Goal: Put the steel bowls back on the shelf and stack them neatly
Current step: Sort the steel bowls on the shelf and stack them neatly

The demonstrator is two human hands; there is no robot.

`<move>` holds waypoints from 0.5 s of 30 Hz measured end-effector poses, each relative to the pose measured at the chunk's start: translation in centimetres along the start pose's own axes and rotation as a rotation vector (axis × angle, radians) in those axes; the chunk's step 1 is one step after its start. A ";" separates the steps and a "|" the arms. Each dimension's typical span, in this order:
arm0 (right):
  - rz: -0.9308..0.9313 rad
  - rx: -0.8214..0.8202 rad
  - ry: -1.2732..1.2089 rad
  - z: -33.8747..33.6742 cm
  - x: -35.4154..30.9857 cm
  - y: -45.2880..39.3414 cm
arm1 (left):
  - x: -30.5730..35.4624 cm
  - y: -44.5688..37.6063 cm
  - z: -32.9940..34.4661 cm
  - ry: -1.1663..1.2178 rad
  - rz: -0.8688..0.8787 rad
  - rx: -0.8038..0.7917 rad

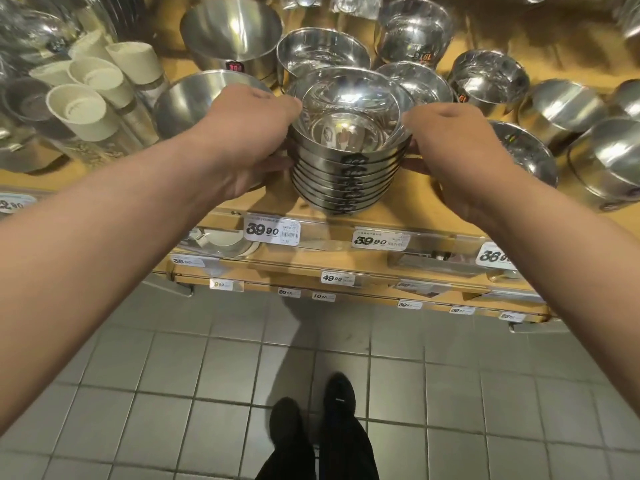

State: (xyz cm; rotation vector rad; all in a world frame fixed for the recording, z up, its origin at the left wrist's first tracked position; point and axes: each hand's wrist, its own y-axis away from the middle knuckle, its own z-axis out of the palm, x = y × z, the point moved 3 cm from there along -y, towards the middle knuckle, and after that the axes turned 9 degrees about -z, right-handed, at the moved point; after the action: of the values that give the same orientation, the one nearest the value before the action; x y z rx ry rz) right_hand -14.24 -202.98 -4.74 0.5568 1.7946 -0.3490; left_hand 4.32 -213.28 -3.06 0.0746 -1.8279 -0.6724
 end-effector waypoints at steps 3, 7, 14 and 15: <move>-0.009 -0.007 0.000 -0.1 -0.3 -0.3 | 0.1 0.1 0.1 0.010 0.003 0.025; -0.004 -0.010 -0.006 -0.3 -0.6 -0.6 | 0.2 0.2 0.1 0.029 -0.005 0.041; -0.006 -0.049 0.005 -0.3 -0.3 -1.0 | -0.6 0.3 0.4 0.037 -0.038 0.063; -0.006 -0.056 0.005 -0.4 -0.2 -1.0 | -0.7 0.2 0.4 0.035 -0.036 0.070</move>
State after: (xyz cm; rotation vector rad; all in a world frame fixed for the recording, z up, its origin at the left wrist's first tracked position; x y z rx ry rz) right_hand -15.03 -203.67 -4.46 0.5138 1.8051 -0.3007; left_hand 4.26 -212.70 -3.62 0.1649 -1.8202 -0.6286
